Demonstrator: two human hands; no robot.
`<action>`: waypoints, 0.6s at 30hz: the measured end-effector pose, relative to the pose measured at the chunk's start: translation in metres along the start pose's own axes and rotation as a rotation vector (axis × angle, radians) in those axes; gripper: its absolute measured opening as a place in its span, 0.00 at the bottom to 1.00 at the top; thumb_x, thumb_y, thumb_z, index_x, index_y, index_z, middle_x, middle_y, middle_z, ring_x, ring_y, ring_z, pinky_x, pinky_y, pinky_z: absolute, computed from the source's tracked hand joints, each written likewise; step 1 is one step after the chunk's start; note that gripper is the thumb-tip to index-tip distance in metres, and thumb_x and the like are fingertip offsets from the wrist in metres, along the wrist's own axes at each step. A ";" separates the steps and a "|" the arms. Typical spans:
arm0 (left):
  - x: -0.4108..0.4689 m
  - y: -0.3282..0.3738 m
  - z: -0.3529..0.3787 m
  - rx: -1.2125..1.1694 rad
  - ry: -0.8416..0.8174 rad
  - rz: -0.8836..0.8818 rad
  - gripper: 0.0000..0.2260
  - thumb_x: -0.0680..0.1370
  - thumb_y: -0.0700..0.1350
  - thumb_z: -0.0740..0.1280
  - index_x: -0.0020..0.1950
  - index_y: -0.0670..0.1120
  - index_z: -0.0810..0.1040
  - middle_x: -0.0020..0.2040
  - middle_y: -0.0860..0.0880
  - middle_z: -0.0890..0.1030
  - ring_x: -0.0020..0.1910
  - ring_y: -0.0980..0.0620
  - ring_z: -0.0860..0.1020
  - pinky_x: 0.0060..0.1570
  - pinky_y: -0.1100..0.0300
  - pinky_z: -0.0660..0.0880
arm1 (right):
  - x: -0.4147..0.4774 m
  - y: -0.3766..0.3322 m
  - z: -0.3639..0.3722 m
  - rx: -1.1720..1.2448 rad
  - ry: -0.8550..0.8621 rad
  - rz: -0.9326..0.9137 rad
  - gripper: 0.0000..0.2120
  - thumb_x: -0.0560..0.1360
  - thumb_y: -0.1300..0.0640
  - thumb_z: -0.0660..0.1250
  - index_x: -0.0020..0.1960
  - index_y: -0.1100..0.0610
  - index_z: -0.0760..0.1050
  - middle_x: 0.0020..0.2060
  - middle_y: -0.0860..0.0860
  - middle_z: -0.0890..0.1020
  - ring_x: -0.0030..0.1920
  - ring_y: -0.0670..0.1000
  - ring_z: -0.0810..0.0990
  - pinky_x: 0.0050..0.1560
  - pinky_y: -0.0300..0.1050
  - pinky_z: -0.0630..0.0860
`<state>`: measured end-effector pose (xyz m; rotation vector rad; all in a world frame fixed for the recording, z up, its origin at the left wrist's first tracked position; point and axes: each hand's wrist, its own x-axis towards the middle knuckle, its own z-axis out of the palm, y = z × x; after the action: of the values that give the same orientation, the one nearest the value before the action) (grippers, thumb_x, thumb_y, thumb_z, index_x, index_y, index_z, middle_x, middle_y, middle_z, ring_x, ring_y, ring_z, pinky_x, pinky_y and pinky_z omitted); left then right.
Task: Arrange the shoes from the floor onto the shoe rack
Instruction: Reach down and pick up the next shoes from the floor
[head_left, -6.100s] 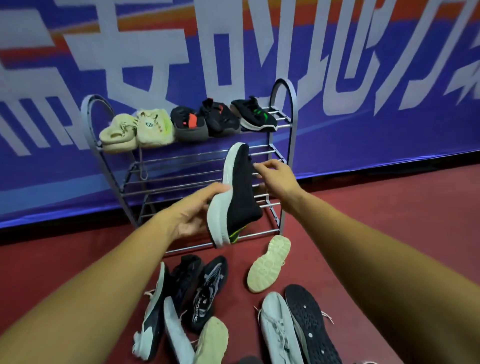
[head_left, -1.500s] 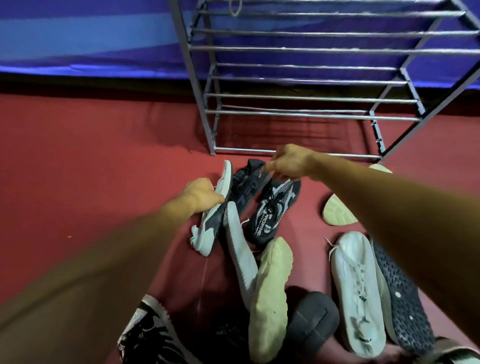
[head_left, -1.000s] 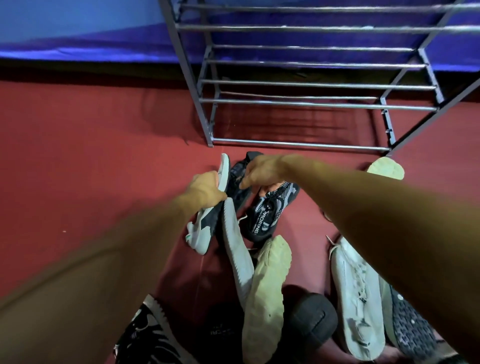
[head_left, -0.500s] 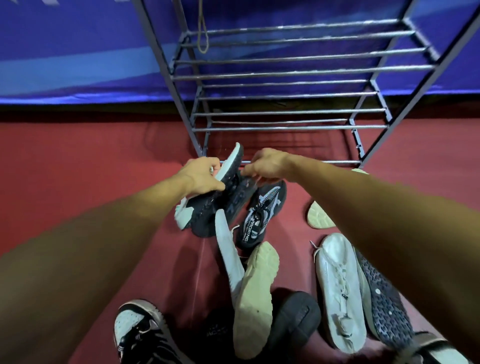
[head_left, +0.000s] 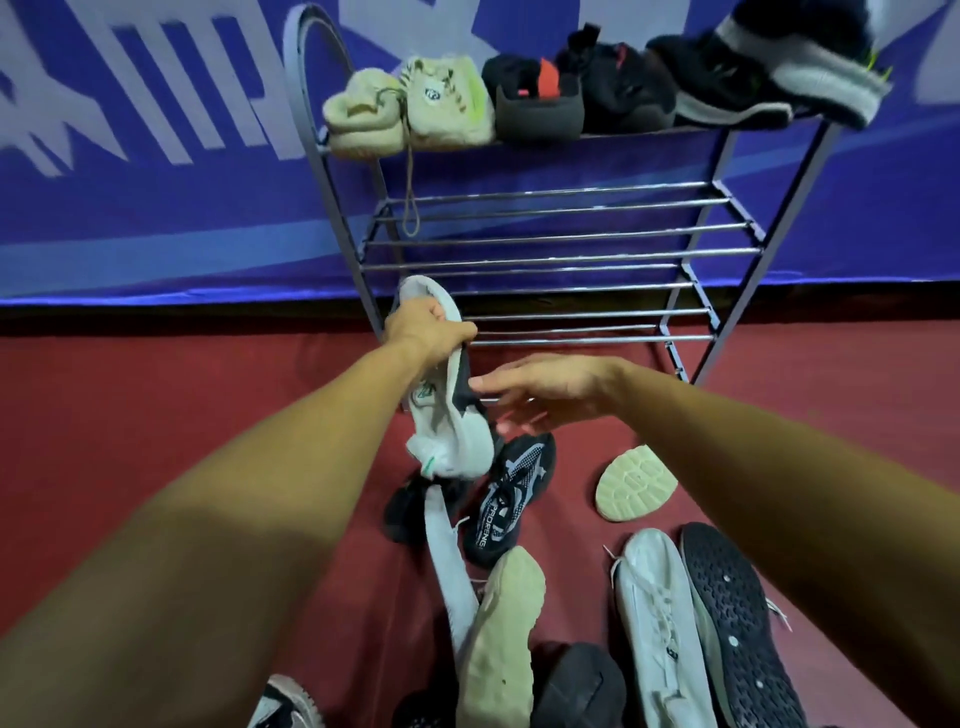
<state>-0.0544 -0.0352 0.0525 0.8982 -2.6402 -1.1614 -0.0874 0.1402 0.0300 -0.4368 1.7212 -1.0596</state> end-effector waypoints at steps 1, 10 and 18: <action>0.002 0.001 -0.001 -0.034 0.026 -0.019 0.16 0.67 0.52 0.75 0.35 0.49 0.68 0.41 0.47 0.77 0.36 0.49 0.74 0.32 0.60 0.67 | 0.003 -0.001 0.003 -0.009 -0.015 -0.010 0.20 0.72 0.40 0.74 0.55 0.53 0.79 0.39 0.48 0.81 0.41 0.48 0.79 0.37 0.38 0.72; 0.025 0.010 -0.016 -0.313 0.008 0.073 0.09 0.69 0.46 0.75 0.38 0.47 0.75 0.34 0.44 0.84 0.31 0.49 0.81 0.41 0.52 0.82 | 0.027 -0.002 0.006 -0.057 0.192 -0.200 0.08 0.73 0.59 0.70 0.38 0.51 0.73 0.30 0.44 0.76 0.29 0.43 0.72 0.32 0.36 0.68; 0.044 -0.015 -0.049 -0.518 0.241 0.186 0.04 0.71 0.44 0.72 0.37 0.47 0.80 0.28 0.54 0.78 0.26 0.57 0.74 0.29 0.64 0.70 | 0.055 -0.023 -0.003 0.285 0.214 -0.284 0.06 0.71 0.62 0.67 0.47 0.55 0.77 0.35 0.52 0.73 0.29 0.45 0.70 0.28 0.36 0.68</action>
<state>-0.0670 -0.0991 0.0702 0.6290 -2.0340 -1.4757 -0.1175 0.0903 0.0176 -0.4031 1.6890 -1.5818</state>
